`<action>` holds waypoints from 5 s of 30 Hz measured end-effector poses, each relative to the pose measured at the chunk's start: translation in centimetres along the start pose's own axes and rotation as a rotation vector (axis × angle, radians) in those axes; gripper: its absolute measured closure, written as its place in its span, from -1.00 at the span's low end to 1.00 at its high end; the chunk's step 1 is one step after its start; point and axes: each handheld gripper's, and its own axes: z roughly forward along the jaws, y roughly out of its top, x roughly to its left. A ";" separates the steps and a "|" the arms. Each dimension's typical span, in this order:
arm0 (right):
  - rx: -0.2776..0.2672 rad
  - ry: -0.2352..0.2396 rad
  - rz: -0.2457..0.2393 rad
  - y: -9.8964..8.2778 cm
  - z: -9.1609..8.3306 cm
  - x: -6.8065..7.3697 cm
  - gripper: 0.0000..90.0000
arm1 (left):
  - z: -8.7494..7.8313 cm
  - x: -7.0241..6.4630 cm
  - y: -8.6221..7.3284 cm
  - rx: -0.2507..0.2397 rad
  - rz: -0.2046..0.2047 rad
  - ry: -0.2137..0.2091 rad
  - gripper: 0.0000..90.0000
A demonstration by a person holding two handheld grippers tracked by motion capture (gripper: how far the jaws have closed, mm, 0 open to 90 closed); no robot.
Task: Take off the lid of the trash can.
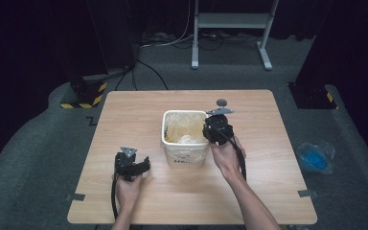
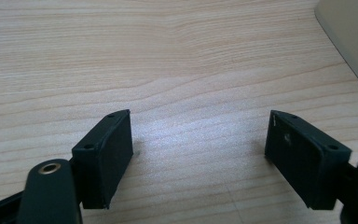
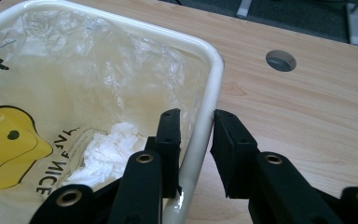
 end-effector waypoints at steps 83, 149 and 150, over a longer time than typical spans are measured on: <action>-0.080 -0.020 -0.010 1.3 -2.6 -1.1 0.82 | 0.0 0.0 0.0 0.004 0.004 0.000 -0.49; -0.118 -0.134 0.126 -3.5 -6.7 -10.9 0.82 | 0.0 0.0 0.0 0.003 0.008 0.001 -0.48; -0.119 -0.137 0.125 -3.7 -6.8 -11.1 0.82 | 0.0 0.0 0.1 0.003 0.009 0.001 -0.48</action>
